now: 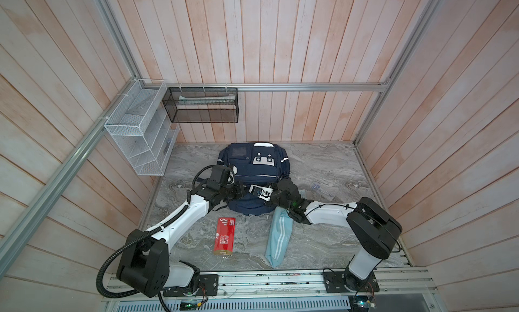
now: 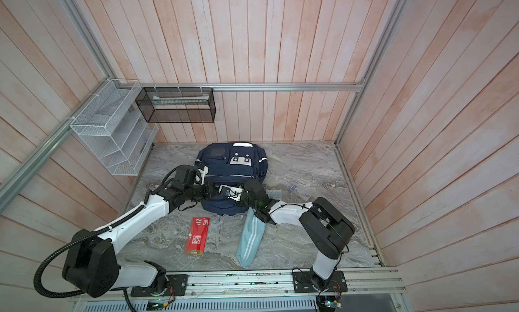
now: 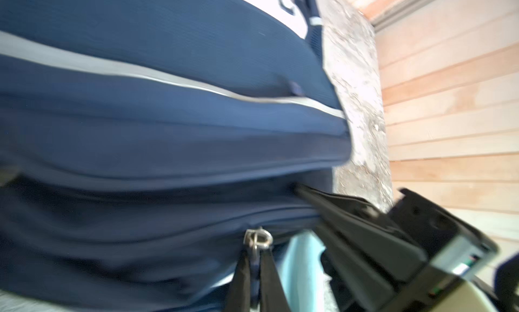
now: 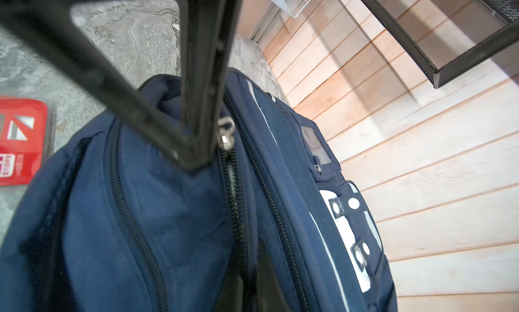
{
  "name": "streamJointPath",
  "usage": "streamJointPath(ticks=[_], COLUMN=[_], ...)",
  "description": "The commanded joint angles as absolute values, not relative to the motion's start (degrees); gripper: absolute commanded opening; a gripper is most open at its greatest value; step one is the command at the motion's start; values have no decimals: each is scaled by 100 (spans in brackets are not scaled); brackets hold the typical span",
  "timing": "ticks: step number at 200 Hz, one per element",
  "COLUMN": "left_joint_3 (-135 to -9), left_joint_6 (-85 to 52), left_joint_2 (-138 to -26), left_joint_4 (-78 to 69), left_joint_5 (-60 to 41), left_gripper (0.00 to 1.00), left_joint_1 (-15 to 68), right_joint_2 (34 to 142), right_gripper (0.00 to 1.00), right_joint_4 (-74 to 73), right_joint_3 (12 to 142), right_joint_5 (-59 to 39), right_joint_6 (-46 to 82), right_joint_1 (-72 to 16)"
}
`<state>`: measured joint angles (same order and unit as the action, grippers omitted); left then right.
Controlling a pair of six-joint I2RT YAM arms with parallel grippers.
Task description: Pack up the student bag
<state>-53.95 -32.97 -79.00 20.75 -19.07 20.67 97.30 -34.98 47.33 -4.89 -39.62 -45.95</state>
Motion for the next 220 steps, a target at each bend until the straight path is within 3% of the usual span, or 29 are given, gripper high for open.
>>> streamJointPath(ticks=[1, 37, 68, 86, 101, 111, 116, 124, 168, 196, 220], left_joint_3=[-5390, -5389, -5344, -5265, -5165, -5133, -5133, -5170, -5338, -5454, -5396], left_joint_6=[-2979, -2762, -2836, -3031, -3219, -3284, -3328, -3389, -3506, -3565, -3678], left_joint_2=[-8030, -7806, -7333, -7115, -7065, -7127, -7177, -7252, -7647, -7735, -7699], left_joint_4=[1815, 1760, 2003, 2038, 1876, 1707, 1651, 1599, 1303, 1310, 1217], left_joint_5=[-1166, -1588, -1725, -1700, -1865, -2050, -2101, -2088, -2174, -2127, -2234], left_gripper=[0, 0, 0, 0, 0, 0, 0, 0, 0, 0, 0], left_joint_1=[1290, 539, 1071, 1489, 1736, 1865, 1945, 2074, 2438, 2633, 2679], right_joint_2=[9317, 9384, 10057, 10380, 10361, 10122, 9982, 9751, 9033, 9478, 10093], right_gripper=[0, 0, 0, 9, 29, 53, 73, 79, 80, 79, 72], right_joint_4=[-3434, -3817, -3749, -3795, -3841, -4152, -4272, -4402, -3968, -4155, -3929], right_joint_3=[4346, 4281, 4934, 5325, 5348, 5050, 4856, 4568, 4059, 4410, 4948], right_joint_5=[-733, -1272, -638, 44, 238, 6, -230, -504, -1266, -1081, -923], right_joint_6=[-4083, -3634, -3966, -3724, -3601, -3475, -3504, -3584, -3920, -3921, -3788], right_joint_1=[-4288, -3325, -3138, -3056, -3045, -3091, -3135, -3247, -4057, -4492, -4544])
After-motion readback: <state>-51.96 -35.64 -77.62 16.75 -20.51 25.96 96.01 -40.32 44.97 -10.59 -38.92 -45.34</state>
